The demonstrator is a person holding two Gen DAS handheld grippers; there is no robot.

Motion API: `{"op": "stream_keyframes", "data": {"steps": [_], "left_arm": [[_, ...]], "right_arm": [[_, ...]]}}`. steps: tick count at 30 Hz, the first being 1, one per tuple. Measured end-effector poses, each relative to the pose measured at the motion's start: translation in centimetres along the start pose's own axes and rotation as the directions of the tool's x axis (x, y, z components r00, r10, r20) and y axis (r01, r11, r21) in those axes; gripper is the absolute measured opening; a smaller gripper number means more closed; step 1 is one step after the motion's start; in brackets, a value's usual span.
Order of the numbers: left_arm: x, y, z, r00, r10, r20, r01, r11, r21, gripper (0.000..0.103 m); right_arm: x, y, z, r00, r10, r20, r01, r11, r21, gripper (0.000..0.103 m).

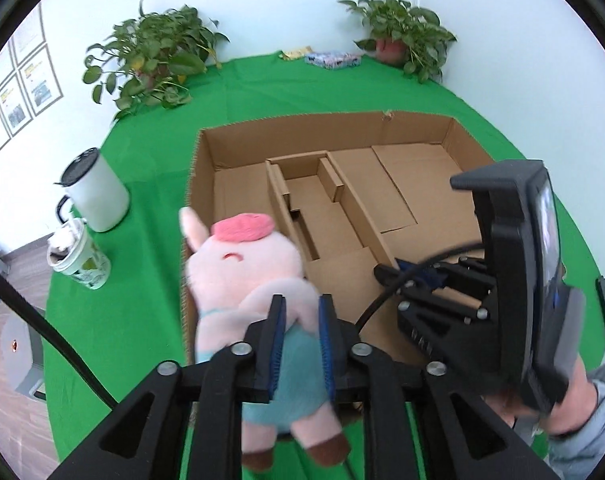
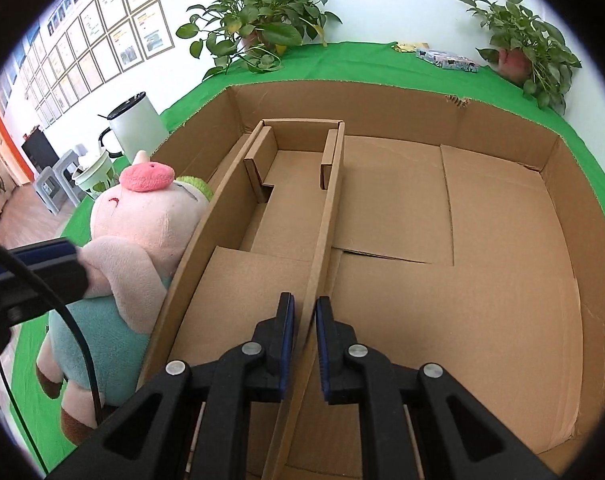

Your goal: Organize objects

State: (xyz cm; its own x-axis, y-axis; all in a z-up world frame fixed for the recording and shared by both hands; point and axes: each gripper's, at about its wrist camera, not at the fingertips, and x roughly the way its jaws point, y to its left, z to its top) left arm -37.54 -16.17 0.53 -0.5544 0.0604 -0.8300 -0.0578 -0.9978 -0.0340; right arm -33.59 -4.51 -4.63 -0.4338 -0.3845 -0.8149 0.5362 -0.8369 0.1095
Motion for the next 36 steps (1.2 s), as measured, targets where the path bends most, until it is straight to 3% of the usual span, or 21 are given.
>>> {"op": "stream_keyframes", "data": {"steps": [3,5,7,10,11,13,16,18,24,30,36], "left_arm": [[-1.8,0.7,-1.3,1.000,-0.004,0.030,0.004,1.000,-0.008,0.028],[-2.9,0.8,-2.1,0.998,-0.001,0.060,0.001,1.000,-0.005,0.032],[-4.3,1.0,-3.2,0.996,0.001,0.095,0.000,1.000,-0.002,0.033],[-7.1,1.2,-4.8,0.983,0.023,0.185,-0.020,1.000,-0.013,0.045],[-8.0,1.2,-5.3,0.973,0.032,0.227,-0.027,0.999,-0.025,0.049],[-10.2,1.0,-6.6,0.948,0.061,0.313,-0.045,0.997,-0.059,0.076],[-13.2,-0.3,-8.5,0.904,0.092,0.418,-0.064,0.995,-0.081,0.093],[-14.6,-1.4,-9.6,0.887,0.092,0.453,-0.062,0.995,-0.082,0.098],[-17.2,-5.2,-12.3,0.870,0.092,0.484,-0.031,0.991,-0.133,0.098],[-19.0,-10.3,-15.6,0.849,0.130,0.512,-0.073,0.989,-0.130,0.098],[-20.2,-13.6,-19.2,0.849,0.143,0.509,-0.074,0.985,-0.155,0.098]], "right_arm": [[-0.5,-0.5,0.2,1.000,-0.008,0.016,0.008,1.000,0.029,0.013],[-1.7,-1.1,0.4,0.998,-0.021,0.060,0.016,0.997,0.076,0.022],[-3.4,-1.7,0.4,0.994,0.006,0.107,-0.016,0.995,0.101,0.050],[-6.0,-2.4,-0.5,0.988,0.019,0.156,-0.035,0.994,0.100,0.066],[-6.6,-2.6,-0.9,0.987,0.009,0.159,-0.025,0.995,0.101,0.067],[-8.0,-2.9,-2.3,0.987,-0.020,0.162,0.003,0.994,0.106,0.069],[-10.0,-2.9,-4.6,0.986,-0.054,0.159,0.038,0.994,0.105,0.071],[-11.3,-2.8,-5.9,0.985,-0.080,0.152,0.063,0.991,0.118,0.071],[-16.5,-1.5,-10.2,0.966,-0.116,0.231,0.101,0.992,0.073,0.071],[-20.9,-0.8,-14.2,0.932,-0.187,0.312,0.186,0.982,0.032,0.071],[-23.1,-0.1,-18.0,0.921,-0.210,0.329,0.223,0.975,-0.003,0.071]]}}
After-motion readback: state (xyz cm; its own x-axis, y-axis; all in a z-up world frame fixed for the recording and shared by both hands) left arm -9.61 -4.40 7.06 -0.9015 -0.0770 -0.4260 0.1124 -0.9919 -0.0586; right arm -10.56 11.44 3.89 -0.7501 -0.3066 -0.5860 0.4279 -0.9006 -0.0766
